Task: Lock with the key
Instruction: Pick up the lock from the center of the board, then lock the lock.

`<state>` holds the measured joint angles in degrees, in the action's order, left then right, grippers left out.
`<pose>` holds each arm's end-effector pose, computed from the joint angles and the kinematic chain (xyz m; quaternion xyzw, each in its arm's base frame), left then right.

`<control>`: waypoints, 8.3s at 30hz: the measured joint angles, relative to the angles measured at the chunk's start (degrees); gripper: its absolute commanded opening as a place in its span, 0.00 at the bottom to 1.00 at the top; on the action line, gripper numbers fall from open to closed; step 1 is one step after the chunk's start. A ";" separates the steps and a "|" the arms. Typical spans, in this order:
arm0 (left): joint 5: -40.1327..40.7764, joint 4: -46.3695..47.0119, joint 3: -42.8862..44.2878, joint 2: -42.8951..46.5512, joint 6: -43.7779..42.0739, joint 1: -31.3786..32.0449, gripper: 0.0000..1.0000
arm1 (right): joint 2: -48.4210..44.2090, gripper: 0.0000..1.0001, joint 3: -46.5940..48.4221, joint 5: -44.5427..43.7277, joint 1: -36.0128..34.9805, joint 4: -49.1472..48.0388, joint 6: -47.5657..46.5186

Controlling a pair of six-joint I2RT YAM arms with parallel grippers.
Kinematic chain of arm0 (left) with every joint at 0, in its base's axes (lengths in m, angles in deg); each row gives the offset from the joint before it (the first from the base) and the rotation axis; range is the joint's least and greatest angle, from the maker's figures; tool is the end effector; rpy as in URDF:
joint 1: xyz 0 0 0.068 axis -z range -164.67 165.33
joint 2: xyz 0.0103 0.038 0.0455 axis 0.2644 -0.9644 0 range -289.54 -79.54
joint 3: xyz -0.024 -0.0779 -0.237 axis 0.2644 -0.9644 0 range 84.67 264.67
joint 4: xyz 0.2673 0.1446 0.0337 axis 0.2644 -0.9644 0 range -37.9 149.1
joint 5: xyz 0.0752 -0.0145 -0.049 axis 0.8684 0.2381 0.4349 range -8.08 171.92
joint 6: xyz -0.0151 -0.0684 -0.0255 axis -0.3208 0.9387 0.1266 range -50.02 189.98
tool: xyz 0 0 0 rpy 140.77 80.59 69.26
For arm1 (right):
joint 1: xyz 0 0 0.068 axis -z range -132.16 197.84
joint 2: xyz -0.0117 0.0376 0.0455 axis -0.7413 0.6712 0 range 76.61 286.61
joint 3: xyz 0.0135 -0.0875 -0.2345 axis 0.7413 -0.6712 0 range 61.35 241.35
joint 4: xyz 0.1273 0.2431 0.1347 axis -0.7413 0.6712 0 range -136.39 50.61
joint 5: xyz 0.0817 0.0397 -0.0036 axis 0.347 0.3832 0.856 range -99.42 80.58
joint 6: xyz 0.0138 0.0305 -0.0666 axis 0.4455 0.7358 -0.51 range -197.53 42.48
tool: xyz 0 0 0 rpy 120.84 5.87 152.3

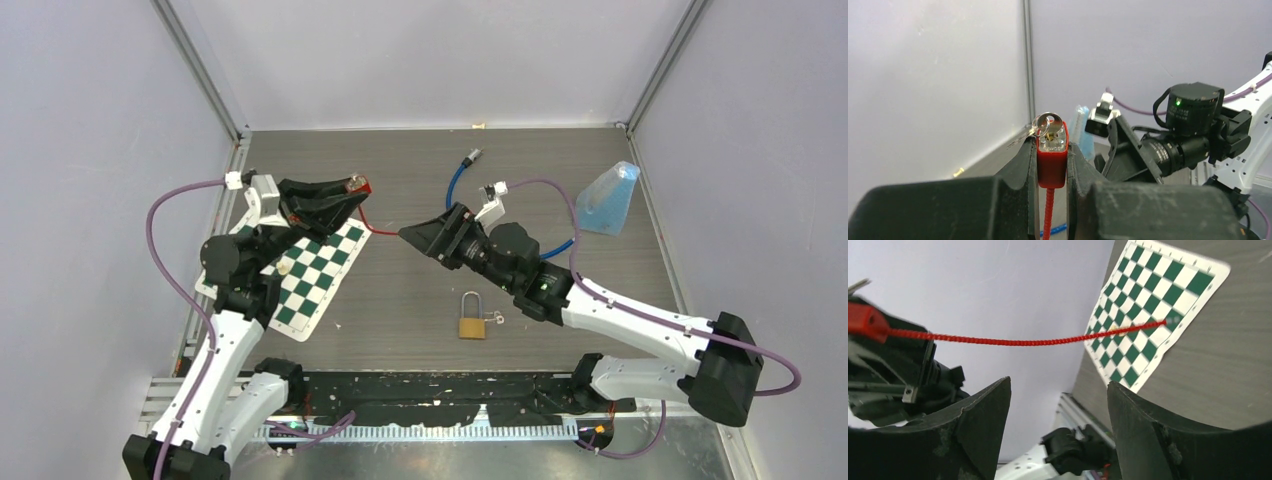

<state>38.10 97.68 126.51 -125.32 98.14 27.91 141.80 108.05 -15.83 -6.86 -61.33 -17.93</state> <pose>0.2298 -0.0957 0.3938 0.2690 0.4718 -0.4485 0.7099 0.2082 0.2820 0.2882 0.0694 0.7252 0.5524 0.4052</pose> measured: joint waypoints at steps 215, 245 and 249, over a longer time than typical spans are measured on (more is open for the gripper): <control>2.34 -33.68 4.74 -9.40 14.78 2.62 0.00 | 11.30 0.58 22.93 5.11 2.27 22.53 -28.74; 9.44 -56.70 12.00 -8.24 -24.61 14.29 0.00 | 11.54 0.35 32.13 9.40 1.29 32.02 -28.28; 11.56 -57.40 12.04 -7.34 -25.75 14.75 0.00 | 13.00 0.40 32.54 8.96 0.37 33.86 -28.39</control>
<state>49.67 40.29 138.56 -132.67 72.39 42.67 154.81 140.59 -6.87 -6.49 -27.48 -46.32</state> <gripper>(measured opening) 0.126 0.345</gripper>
